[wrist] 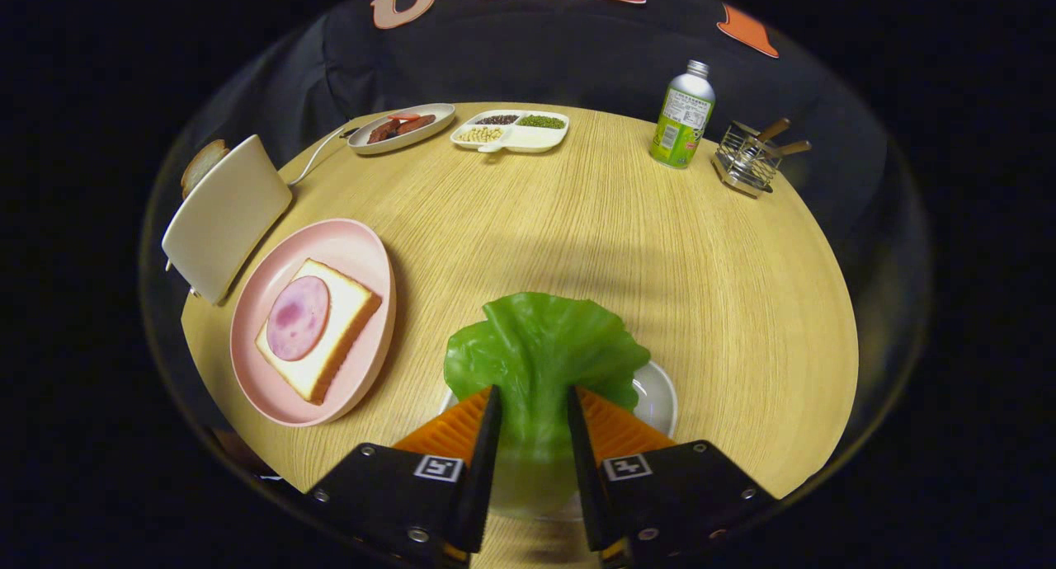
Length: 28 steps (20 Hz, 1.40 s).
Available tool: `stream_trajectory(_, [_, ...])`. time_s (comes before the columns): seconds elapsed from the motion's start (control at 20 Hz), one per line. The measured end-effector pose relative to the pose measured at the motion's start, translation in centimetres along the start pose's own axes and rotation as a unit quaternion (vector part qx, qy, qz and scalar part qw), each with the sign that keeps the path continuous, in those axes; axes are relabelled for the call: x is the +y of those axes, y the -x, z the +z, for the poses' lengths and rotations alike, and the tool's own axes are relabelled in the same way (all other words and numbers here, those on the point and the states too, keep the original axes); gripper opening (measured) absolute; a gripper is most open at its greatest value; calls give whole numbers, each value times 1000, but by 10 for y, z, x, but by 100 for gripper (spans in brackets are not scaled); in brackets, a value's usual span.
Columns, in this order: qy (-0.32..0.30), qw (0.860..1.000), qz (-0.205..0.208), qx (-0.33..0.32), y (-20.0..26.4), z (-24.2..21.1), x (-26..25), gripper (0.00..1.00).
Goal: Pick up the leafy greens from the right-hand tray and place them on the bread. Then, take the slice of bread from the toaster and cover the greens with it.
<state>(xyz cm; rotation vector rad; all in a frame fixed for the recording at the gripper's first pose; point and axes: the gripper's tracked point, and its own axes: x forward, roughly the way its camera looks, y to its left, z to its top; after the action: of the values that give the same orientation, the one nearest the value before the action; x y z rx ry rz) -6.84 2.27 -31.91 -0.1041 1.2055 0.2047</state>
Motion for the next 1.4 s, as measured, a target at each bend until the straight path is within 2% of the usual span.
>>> stream_trajectory(0.05, [-9,1000,-1,-7,-2,1,-2,32])
stream_trajectory(0.15, [-28,999,2,-19,-1,1,-6,17])
stream_trajectory(0.25, [-59,998,17,-22,2,1,-3,8])
stream_trajectory(0.35, [-78,996,35,-37,9,7,1,3])
stream_trajectory(0.55, [-109,983,99,-110,37,43,26,2])
stream_trajectory(0.75, [-96,973,145,-152,56,66,64,2])
stream_trajectory(1.2, [-29,973,191,-128,37,75,141,3])
stream_trajectory(1.4, [1,976,199,-89,18,61,175,3])
